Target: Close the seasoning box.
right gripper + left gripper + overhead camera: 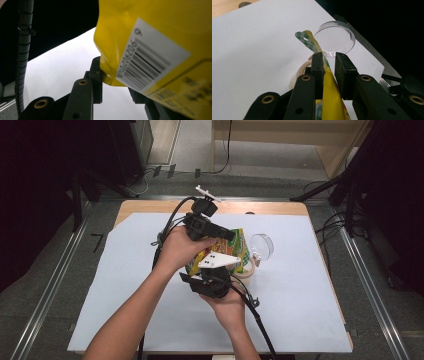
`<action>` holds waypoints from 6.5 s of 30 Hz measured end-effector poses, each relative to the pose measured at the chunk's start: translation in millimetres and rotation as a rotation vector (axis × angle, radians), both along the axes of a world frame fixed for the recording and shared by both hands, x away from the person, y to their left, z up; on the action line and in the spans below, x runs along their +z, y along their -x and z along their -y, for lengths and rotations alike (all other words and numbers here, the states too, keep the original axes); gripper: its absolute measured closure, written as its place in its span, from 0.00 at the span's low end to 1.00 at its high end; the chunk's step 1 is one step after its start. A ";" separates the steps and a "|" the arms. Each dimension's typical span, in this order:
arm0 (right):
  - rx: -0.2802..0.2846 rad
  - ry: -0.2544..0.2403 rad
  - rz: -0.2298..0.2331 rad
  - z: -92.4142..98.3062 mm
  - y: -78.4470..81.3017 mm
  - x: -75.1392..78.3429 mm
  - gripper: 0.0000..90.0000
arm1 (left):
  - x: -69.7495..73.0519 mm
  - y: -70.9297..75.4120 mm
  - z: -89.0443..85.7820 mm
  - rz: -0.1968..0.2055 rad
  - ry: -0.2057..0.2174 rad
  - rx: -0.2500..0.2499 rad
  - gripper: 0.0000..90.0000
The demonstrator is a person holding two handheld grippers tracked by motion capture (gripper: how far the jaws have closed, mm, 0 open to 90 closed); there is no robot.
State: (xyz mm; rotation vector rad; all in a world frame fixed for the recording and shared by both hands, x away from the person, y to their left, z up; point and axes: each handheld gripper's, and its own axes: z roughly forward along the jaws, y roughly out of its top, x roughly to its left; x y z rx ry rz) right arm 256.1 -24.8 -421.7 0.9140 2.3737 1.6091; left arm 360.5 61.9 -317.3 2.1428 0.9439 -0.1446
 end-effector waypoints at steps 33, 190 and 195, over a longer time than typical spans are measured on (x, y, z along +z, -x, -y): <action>-0.006 0.018 0.017 -2.1 0.4 3.8 0.76 | 1.5 -5.2 -1.2 -0.028 -0.013 0.011 0.86; -0.019 0.008 0.025 -1.7 1.5 2.0 0.76 | 1.5 -5.5 3.3 -0.031 -0.033 -0.010 0.86; -0.020 -0.005 0.017 -0.6 0.6 3.0 0.75 | 2.7 -6.6 6.1 -0.031 -0.049 -0.012 0.86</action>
